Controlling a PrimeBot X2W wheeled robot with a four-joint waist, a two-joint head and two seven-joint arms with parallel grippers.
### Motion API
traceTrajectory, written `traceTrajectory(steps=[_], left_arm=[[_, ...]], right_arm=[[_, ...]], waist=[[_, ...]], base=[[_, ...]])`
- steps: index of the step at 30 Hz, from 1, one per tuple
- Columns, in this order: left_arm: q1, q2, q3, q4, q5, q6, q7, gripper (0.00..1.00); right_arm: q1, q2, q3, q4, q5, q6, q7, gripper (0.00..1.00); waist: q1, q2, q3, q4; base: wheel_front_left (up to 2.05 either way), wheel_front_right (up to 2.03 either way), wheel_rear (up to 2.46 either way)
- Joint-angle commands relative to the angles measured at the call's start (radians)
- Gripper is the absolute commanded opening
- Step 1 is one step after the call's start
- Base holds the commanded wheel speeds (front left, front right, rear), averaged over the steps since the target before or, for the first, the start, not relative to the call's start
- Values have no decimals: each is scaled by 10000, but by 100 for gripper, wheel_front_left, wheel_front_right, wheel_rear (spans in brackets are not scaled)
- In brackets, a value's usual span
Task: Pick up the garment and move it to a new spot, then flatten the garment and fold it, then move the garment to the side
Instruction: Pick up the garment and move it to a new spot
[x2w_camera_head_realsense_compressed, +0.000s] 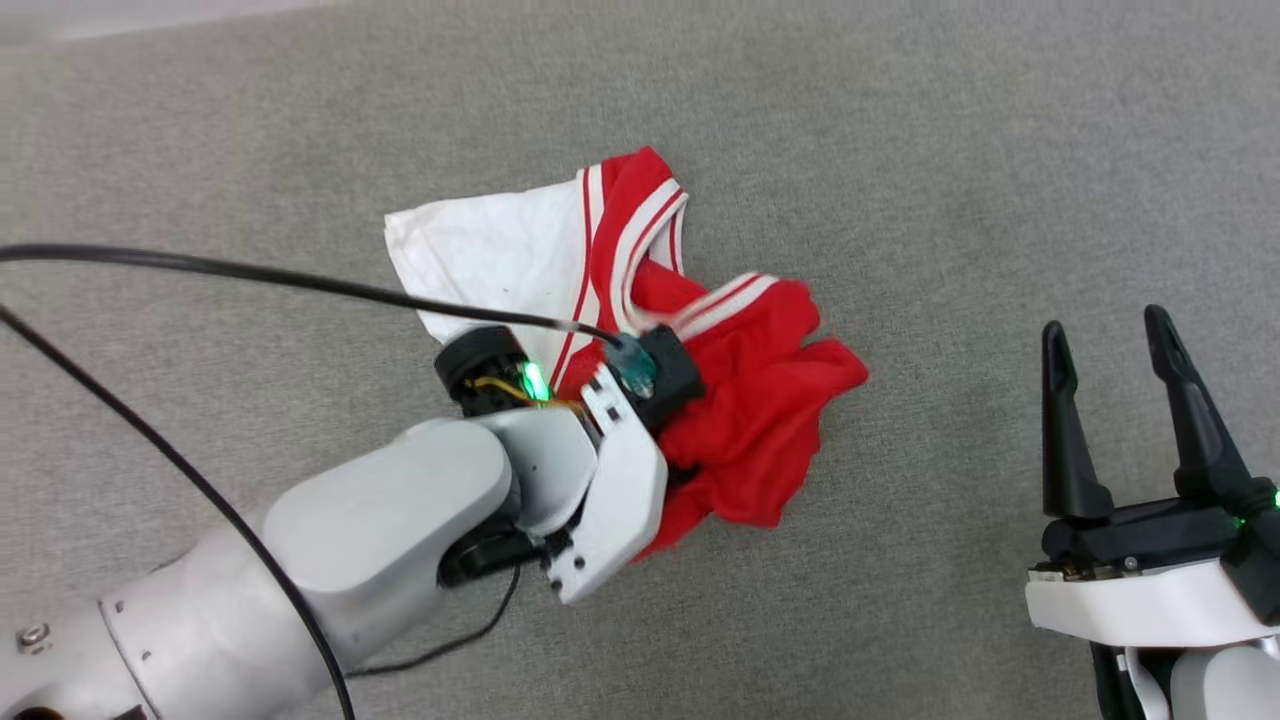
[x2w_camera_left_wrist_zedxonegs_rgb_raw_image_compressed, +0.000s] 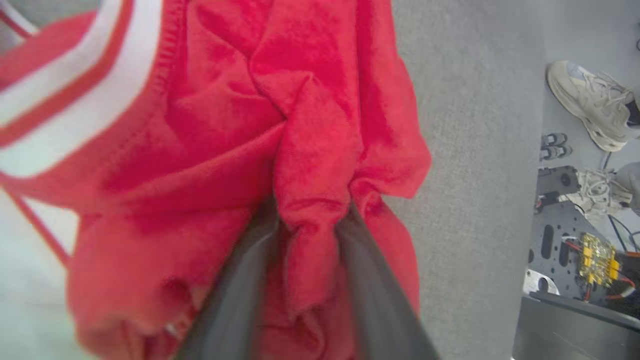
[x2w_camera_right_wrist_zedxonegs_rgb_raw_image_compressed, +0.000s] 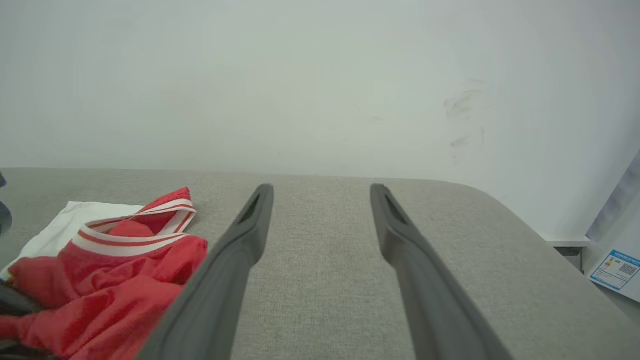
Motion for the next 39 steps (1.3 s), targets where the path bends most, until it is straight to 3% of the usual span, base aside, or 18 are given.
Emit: traceTrajectory(steps=[1,2,5,10,16,17,21,26,33,39], left_arm=[[-173,-10,205,194,233,20,-729,100],[-173,-10,205,194,233,20,-729,100],[-177,7,553,375,639,142,-2048,100],[101,261,1373,436,1090,1074,-3873,100],[1076,835,2501,341,1620,2998,-6512,100],[1076,835,2501,341,1620,2998,-6512,100],[2032,1066,3278,218,1727,4127,-7240,100],[3693,1059,4665,-531,2393,5337,-7358,100],[6447,448,6736,-1667,3871,6159,-7347,100],[8139,-331,8159,-2213,5118,6007,-7349,100]], right_arm=[[30,18,5,30,-70,-3,-21,100],[30,18,5,30,-70,-3,-21,100],[189,18,-23,82,-141,-3,-21,100],[413,17,-112,150,-281,-3,-21,100],[620,17,-212,239,-380,-3,-21,100],[620,17,-212,239,-380,-3,-21,100],[850,15,-277,270,-392,-3,-21,100],[1062,15,-343,283,-377,-3,-20,100],[1361,17,-341,336,-310,-3,-20,100],[1516,15,-303,422,-241,-3,-20,100]], waist=[[1,-1,-235,90],[1,-1,-235,90],[1,-1,-588,217],[1,-1,-1153,425],[1,-1,-1784,689],[1,-1,-1784,689],[1,-1,-2121,809],[1,-1,-2447,966],[1,-1,-2876,1178],[1,-1,-3137,1258]], base=[[0,0,0],[0,0,0],[0,0,0],[0,0,0],[0,0,0],[0,0,0],[0,0,0],[0,0,0],[0,0,0],[0,0,0]])
